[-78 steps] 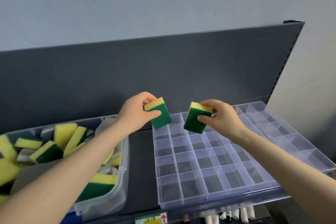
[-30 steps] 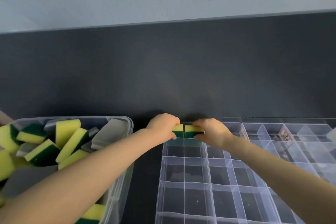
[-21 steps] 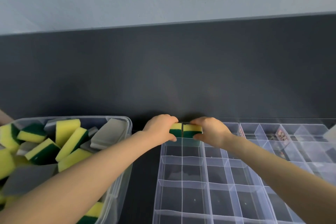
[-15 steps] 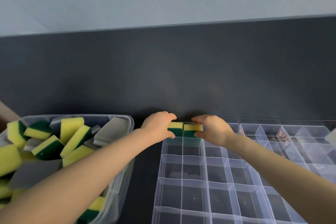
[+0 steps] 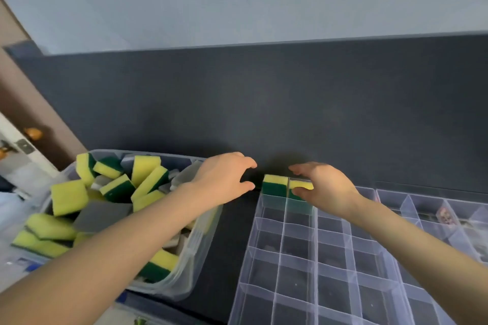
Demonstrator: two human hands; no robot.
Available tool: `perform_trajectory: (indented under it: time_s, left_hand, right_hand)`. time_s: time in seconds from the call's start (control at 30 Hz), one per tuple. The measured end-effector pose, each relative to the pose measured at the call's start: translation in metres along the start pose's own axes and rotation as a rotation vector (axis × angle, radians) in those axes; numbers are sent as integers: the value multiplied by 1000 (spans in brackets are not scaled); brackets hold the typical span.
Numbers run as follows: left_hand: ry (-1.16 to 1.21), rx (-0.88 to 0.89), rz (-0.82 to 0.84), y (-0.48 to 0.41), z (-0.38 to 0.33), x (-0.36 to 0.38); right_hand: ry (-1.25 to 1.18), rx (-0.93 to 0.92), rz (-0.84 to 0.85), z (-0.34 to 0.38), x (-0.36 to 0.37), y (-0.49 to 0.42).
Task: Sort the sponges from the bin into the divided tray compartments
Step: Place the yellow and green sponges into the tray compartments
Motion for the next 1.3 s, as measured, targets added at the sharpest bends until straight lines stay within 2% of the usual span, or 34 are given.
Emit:
perform_trajectory:
  time_s: [0.3,0.47,0.63,0.93,1.13,1.3]
  left_hand:
    - [5,-235,-176,79,90,-66]
    - [8,-291,-154,105,144,-76]
    - [37,-269,-116,119,195,-86]
    - [86,-162,-105,118,252,-88]
    - [134,-88,-73,111,268,-79]
    - [72,-68,-25,108,266,-56]
  right_hand:
    - [-37,-190,-35,94,-23,-12]
    - [-14,-281,-86,158,-20,-21]
    - [12,-298,-50,214,-4,-27]
    - [11,-189,-57,269,14,-33]
    - [30,-107,-55,289,25,-34]
    - [51,-22,-38,302,35,-36]
Point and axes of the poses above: each hand's wrist, its own y-axis away from the middle knuckle, its own x-axis out of the palm, z = x × y, the point moved 4 cm from there along -y, towards the middle knuckle, and after that the axes turned 10 degrees about y, right-handed, at the moved point
